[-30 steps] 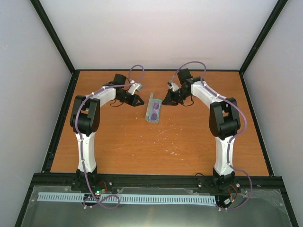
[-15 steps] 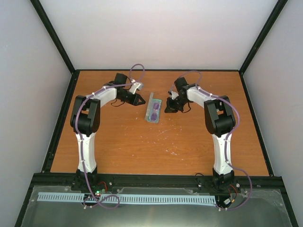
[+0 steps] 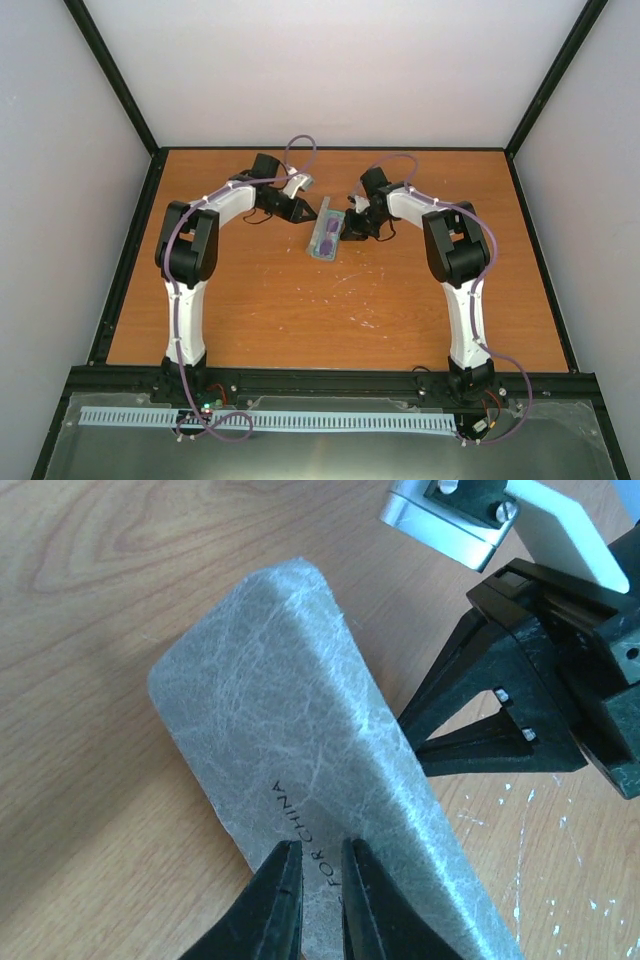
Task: Organize the sunglasses
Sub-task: Close the sunglasses case at the center of the board.
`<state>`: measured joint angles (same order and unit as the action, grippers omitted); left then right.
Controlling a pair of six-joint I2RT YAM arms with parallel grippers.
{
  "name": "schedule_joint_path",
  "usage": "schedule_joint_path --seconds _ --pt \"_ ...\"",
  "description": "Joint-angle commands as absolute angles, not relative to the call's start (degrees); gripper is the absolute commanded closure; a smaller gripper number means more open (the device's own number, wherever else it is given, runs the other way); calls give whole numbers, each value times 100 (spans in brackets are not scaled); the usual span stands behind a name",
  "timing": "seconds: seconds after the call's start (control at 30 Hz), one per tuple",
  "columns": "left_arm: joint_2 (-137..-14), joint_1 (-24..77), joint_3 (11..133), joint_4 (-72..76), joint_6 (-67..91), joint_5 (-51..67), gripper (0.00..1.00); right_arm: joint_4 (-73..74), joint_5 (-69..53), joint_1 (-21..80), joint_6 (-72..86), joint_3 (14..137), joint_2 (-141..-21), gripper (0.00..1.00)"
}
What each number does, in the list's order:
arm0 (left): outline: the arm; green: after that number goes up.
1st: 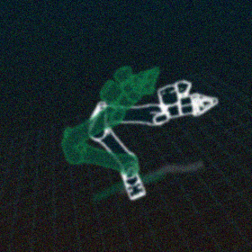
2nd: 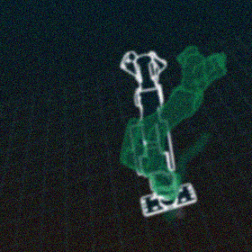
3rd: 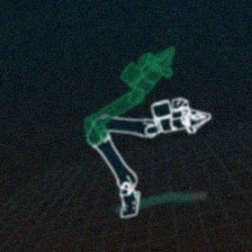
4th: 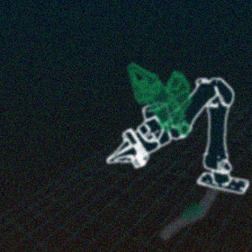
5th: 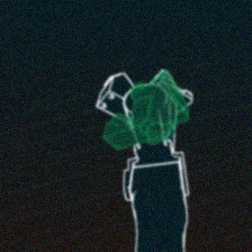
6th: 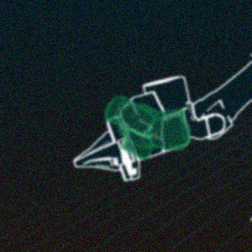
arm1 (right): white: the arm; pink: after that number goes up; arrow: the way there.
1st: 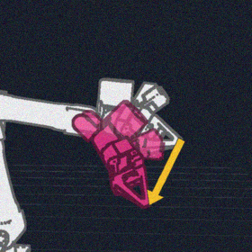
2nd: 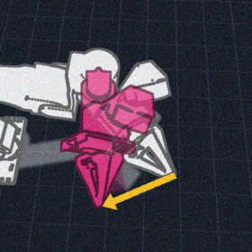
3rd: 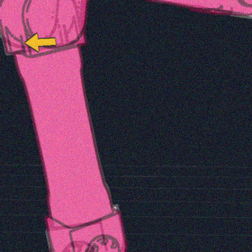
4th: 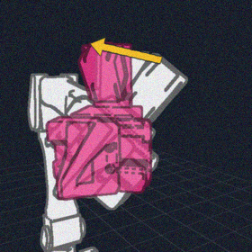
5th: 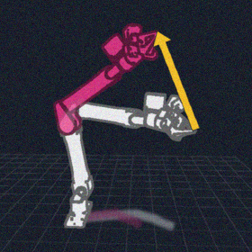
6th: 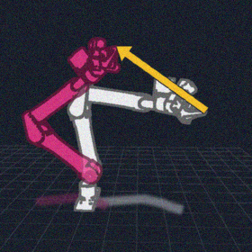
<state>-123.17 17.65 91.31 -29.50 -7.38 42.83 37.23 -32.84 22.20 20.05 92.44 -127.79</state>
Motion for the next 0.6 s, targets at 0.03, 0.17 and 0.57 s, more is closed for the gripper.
schedule_joint_path --seconds 0.03,0.17,0.57 --pt "-12497 1942 9325 -2892 -668 4324 86 3550 -3408 2293 2004 9284 -12905 97" --pt "-12577 2073 9367 -2922 -677 4311 86 3506 -3458 2302 1988 9266 -12881 97" --pt "-12772 2493 9422 -2965 -707 4233 86 3305 -3567 2297 1918 9001 -12659 97"
